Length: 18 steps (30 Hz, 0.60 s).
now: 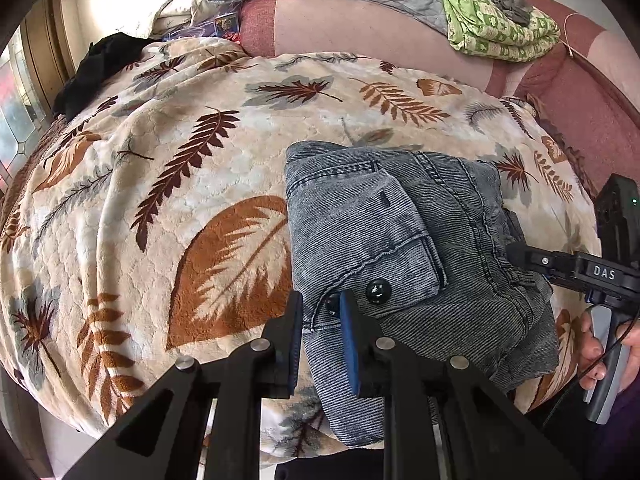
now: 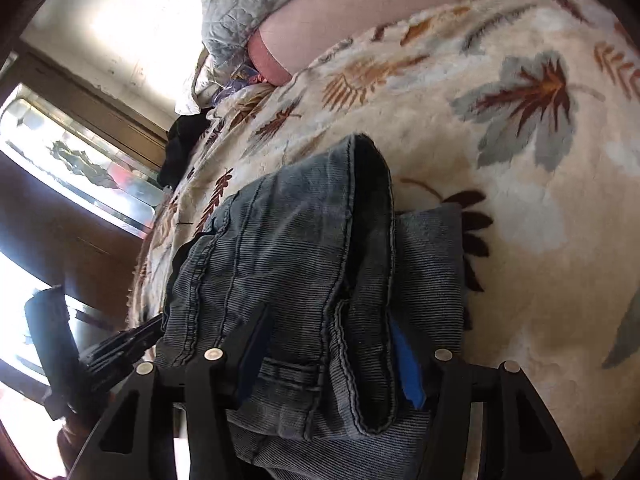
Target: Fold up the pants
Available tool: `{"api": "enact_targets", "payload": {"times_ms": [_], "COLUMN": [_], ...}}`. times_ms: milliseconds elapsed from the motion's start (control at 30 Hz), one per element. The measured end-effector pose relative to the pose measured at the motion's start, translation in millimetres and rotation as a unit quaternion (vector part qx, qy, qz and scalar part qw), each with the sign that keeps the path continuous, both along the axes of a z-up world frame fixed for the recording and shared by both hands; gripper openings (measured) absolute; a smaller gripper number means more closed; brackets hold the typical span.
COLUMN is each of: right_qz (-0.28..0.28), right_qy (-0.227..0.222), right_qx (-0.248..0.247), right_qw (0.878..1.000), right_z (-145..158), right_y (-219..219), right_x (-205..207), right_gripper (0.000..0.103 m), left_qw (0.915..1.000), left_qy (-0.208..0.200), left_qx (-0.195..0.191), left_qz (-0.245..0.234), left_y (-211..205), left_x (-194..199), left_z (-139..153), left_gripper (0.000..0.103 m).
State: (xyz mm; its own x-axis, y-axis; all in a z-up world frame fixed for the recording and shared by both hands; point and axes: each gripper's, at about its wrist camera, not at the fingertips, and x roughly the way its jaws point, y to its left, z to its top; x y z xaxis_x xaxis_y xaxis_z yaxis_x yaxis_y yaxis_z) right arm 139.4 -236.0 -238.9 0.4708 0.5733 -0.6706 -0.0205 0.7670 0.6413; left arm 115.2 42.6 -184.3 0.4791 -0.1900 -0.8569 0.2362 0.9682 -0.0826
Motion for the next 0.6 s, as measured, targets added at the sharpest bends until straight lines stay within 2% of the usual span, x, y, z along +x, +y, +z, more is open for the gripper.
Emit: {"api": "enact_targets", "payload": {"times_ms": [33, 133, 200, 367, 467, 533, 600], "right_qz": [-0.001, 0.017, 0.02, 0.005, -0.007, -0.027, -0.043], "right_qy": [0.007, -0.007, -0.022, -0.082, -0.107, -0.104, -0.084], "right_qx": [0.003, -0.009, -0.036, -0.007, -0.028, -0.034, -0.054], "right_qw": [1.0, 1.0, 0.999, 0.997, 0.994, 0.994, 0.994], "right_z": [-2.0, 8.9, 23.9, 73.5, 93.3, 91.0, 75.2], "right_y": [0.1, 9.9, 18.6, 8.8, 3.1, -6.0, -20.6], "right_x": [1.5, -3.5, -10.1, -48.0, -74.0, -87.6, -95.8], "right_gripper": [0.06, 0.019, 0.017, 0.016, 0.016, 0.016, 0.016], "left_qw": [1.0, 1.0, 1.0, 0.9998, 0.9998, 0.9998, 0.9998], "left_qy": [0.001, 0.005, 0.002, -0.01, -0.02, -0.017, -0.011], "left_qx": [-0.001, -0.003, 0.0, -0.009, -0.008, -0.007, 0.006], "left_qz": [0.0, -0.001, 0.004, 0.015, 0.004, -0.007, -0.016], "left_y": [-0.2, -0.7, 1.2, 11.2, 5.2, -3.4, -14.4], "left_x": [-0.1, -0.9, -2.4, -6.9, -9.2, -10.0, -10.9], "left_z": [0.2, 0.3, 2.2, 16.8, 23.2, 19.3, 9.2], "left_gripper": [0.019, 0.019, 0.019, 0.019, 0.019, 0.019, 0.019]}}
